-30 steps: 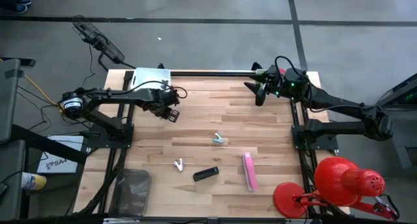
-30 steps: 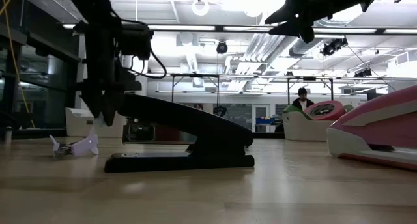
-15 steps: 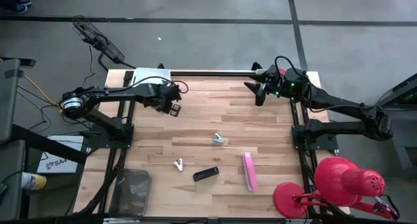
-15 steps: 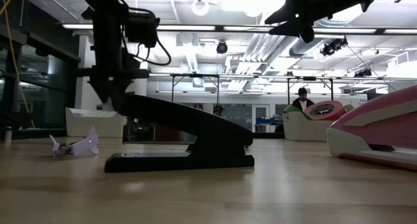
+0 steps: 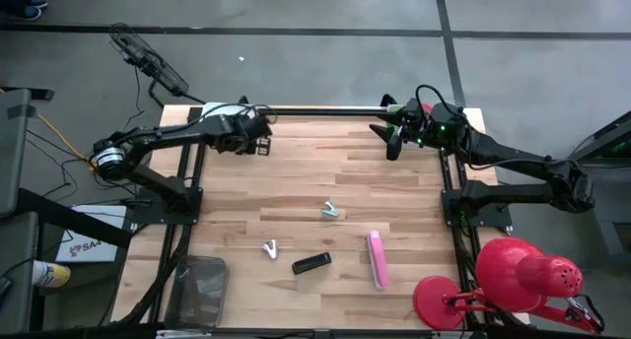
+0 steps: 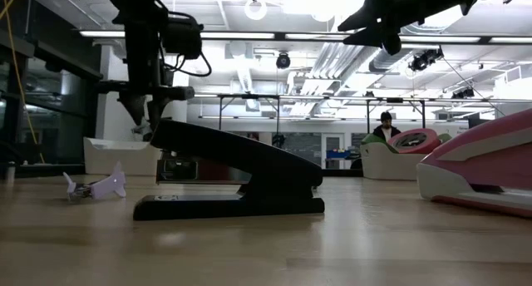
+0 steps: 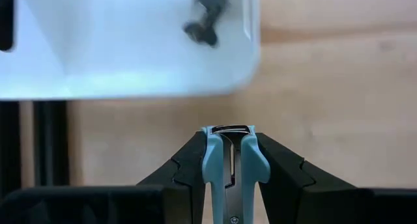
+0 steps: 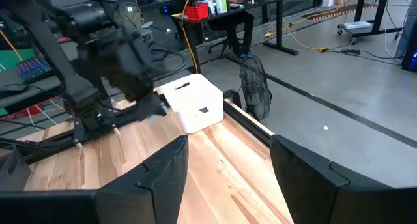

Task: Pick and place Stapler, Stapler remover, tape
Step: Put the blue staple remover into the left white bin

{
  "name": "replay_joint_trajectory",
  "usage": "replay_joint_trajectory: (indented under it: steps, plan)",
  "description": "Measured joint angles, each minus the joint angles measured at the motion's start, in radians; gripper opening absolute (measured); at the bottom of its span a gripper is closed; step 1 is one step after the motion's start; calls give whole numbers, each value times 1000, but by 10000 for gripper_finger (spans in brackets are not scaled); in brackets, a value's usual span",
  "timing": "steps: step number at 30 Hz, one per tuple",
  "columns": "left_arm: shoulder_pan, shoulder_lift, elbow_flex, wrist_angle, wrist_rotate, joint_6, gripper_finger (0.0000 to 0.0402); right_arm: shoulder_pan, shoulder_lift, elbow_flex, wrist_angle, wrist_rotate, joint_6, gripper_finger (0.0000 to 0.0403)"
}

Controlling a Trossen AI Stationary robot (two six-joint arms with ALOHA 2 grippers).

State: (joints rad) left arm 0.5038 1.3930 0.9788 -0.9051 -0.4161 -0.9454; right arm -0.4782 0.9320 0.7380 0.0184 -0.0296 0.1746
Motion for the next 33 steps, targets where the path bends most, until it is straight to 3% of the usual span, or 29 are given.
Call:
replay_joint_trajectory:
  steps: [17,33]
  plan:
    - [312,0,6,113,11,182,100,0,0,0,-1,0,0,209]
    - [461,0,6,230,96,241,100,0,0,0,-2,46,-23,209]
